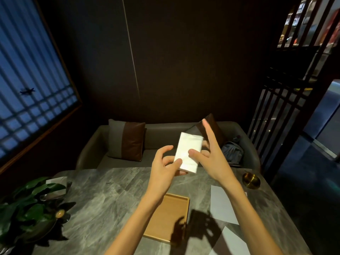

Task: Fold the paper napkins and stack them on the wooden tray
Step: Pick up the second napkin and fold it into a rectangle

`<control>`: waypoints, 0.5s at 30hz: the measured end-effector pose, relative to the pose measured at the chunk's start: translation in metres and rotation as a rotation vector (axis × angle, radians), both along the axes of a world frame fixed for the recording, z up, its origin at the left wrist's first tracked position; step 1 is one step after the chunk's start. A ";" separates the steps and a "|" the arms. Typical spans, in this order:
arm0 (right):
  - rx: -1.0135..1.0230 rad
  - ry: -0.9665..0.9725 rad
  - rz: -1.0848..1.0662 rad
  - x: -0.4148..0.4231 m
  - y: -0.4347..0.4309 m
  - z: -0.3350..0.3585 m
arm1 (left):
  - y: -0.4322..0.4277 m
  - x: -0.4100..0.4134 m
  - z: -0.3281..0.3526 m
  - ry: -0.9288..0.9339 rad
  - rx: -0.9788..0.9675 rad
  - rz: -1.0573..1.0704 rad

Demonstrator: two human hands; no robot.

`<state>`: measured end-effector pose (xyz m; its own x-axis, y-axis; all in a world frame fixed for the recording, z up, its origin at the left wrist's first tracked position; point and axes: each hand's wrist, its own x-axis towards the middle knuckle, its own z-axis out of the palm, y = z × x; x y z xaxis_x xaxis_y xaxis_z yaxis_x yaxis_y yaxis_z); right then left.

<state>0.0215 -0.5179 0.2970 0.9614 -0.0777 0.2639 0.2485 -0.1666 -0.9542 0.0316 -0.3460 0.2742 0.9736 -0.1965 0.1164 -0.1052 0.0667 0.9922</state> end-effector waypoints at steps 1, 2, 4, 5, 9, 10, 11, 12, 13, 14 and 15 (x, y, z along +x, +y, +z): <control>-0.010 -0.002 -0.010 -0.002 0.004 -0.005 | 0.004 0.000 -0.005 0.007 -0.001 0.010; -0.026 -0.006 -0.020 -0.005 0.008 -0.010 | 0.008 -0.002 -0.009 0.008 0.006 -0.003; -0.087 -0.003 -0.053 -0.008 0.018 -0.019 | 0.014 -0.006 -0.015 -0.014 0.029 -0.056; -0.117 0.013 -0.072 -0.008 0.022 -0.023 | 0.017 -0.007 -0.019 -0.037 0.031 -0.067; -0.188 0.122 -0.002 -0.007 0.040 -0.037 | 0.037 -0.010 -0.032 -0.139 0.066 0.034; -0.214 0.147 0.034 -0.005 0.047 -0.041 | 0.043 -0.010 -0.036 -0.136 0.092 0.053; -0.241 0.173 0.070 -0.005 0.054 -0.046 | 0.051 -0.010 -0.042 -0.129 0.134 0.077; -0.259 0.200 0.105 -0.004 0.063 -0.053 | 0.060 -0.011 -0.047 -0.117 0.175 0.095; -0.270 0.229 0.136 -0.005 0.072 -0.061 | 0.070 -0.012 -0.056 -0.096 0.204 0.100; -0.273 0.256 0.162 -0.006 0.083 -0.071 | 0.081 -0.014 -0.064 -0.066 0.224 0.096; -0.260 0.283 0.175 -0.009 0.094 -0.080 | 0.093 -0.017 -0.074 -0.028 0.236 0.085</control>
<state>0.0122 -0.4243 0.2169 0.9916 0.1275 -0.0232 0.0285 -0.3891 -0.9208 0.0146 -0.2534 0.2006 0.9848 -0.1389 0.1045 -0.1285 -0.1768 0.9758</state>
